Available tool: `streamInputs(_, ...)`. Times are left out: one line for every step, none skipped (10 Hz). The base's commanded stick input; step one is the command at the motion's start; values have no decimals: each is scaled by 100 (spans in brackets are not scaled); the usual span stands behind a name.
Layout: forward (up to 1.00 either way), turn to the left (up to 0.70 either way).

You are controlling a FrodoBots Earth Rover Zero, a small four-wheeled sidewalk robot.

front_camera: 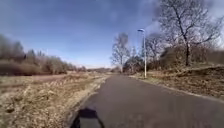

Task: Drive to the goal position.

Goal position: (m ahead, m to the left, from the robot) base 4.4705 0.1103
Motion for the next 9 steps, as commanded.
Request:
streamInputs(70,-5)
streamInputs(70,-5)
streamInputs(70,-5)
streamInputs(70,-5)
streamInputs(70,-4)
streamInputs(70,-4)
streamInputs(70,-3)
streamInputs(70,-3)
streamInputs(70,-2)
